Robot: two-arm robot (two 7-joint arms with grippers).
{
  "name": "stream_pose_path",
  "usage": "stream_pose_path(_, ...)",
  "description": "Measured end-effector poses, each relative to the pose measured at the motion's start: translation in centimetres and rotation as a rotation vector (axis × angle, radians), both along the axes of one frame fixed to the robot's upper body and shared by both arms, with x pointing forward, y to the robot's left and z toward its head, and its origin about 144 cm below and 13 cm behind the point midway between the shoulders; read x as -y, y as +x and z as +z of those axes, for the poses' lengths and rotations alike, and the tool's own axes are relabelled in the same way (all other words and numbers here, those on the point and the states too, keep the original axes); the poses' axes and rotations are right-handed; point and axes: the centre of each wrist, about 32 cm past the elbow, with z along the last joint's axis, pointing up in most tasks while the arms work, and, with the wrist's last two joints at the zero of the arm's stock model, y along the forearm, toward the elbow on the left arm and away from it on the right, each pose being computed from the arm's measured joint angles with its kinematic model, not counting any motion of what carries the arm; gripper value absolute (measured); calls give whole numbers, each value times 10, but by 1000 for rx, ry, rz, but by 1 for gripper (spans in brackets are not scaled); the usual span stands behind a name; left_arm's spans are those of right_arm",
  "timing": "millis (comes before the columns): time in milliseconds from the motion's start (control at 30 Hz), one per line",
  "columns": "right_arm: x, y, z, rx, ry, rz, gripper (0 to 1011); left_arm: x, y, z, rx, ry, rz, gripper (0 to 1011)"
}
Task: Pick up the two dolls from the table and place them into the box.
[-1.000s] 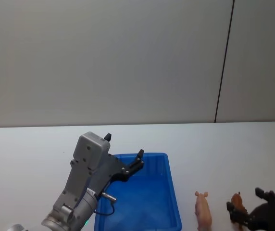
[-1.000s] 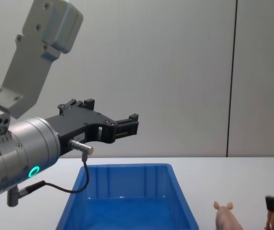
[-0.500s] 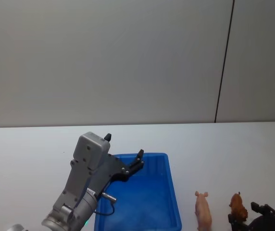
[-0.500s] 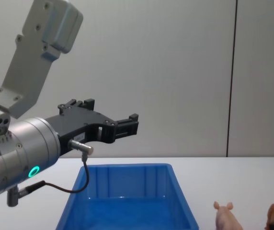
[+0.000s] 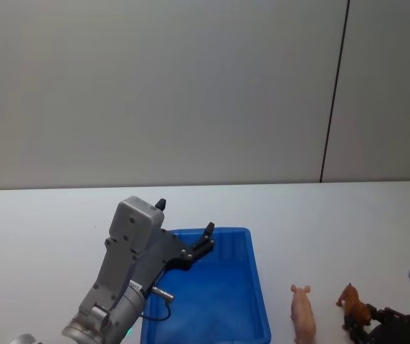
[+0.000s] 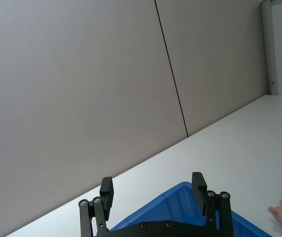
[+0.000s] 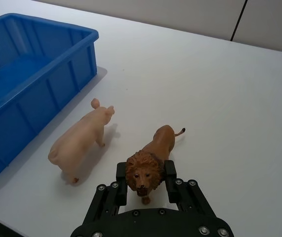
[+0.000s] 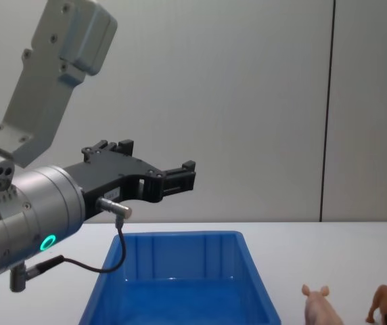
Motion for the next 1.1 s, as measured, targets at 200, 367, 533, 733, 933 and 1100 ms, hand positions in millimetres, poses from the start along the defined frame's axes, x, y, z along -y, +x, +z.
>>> stream_pose_path(200,-2,0,1,43,-22,-8,426,0,0,0,0,0,0,1001)
stream_pose_path(367,-4,0,6,93,-35,-4,426,0,0,0,0,0,0,1001)
stream_pose_path(533,-8,4,17,156,-34,25,426,0,0,0,0,0,0,1001)
stream_pose_path(733,-12,11,30,203,-19,73,426,0,0,0,0,0,0,1001)
stream_pose_path(933,-19,22,44,237,8,145,426,0,0,0,0,0,0,1001)
stream_pose_path(1100,-27,32,53,238,36,213,426,0,0,0,0,0,0,1001)
